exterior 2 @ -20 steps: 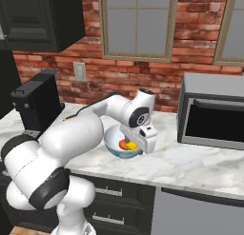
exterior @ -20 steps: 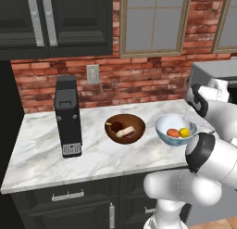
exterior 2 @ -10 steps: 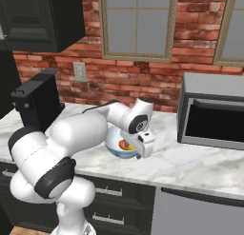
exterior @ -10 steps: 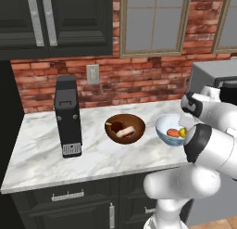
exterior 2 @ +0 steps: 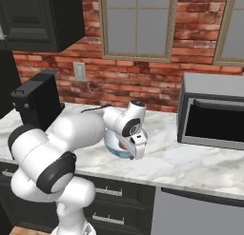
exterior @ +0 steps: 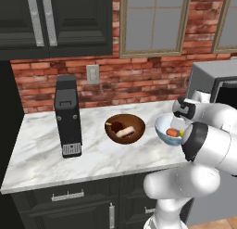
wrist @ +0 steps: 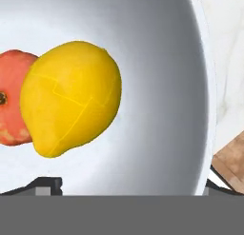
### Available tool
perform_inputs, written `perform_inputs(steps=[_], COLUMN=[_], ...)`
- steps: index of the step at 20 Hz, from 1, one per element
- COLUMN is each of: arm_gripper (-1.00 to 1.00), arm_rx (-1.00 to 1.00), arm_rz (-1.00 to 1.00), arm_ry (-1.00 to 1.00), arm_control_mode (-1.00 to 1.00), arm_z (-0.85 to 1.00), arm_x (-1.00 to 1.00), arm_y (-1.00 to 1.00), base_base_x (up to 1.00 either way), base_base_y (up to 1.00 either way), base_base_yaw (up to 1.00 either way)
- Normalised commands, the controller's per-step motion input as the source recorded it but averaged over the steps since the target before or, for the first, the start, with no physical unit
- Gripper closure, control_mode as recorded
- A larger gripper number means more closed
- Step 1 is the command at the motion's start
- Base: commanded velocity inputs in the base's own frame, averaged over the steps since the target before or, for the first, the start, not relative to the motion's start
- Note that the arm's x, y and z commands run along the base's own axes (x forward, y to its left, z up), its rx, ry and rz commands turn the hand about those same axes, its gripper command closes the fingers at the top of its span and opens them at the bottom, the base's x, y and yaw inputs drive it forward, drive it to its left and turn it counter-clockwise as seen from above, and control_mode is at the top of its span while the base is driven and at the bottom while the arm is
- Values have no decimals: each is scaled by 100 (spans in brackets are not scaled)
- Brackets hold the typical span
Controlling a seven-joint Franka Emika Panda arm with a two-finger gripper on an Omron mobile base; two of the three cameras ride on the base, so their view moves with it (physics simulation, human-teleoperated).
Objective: Place the bowl with the squash and lemon on the top shelf of the fridge. Place the bowl with the steaks on the second highest shelf of the fridge.
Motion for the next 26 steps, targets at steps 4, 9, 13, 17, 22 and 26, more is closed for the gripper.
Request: perform_inputs(steps=[4,9,13,17,22,26], arm_gripper=[100,100,100,100,100,100], arm_rx=[0,0,0,0,0,0], arm_rz=[-5,-1,0,1,1,0], arm_ry=[0,0,0,-3,-17,-21], arm_control_mode=[-100,-100,-100,-100,-100,-100], arm_z=[-33,-12,0,0,48,98], arm_x=[21,3,0,-22,-64,-94], arm_y=[1,0,0,0,3,39], base_base_x=[0,0,0,0,0,0], base_base_y=[0,0,0,0,0,0], base_base_yaw=[0,0,0,0,0,0])
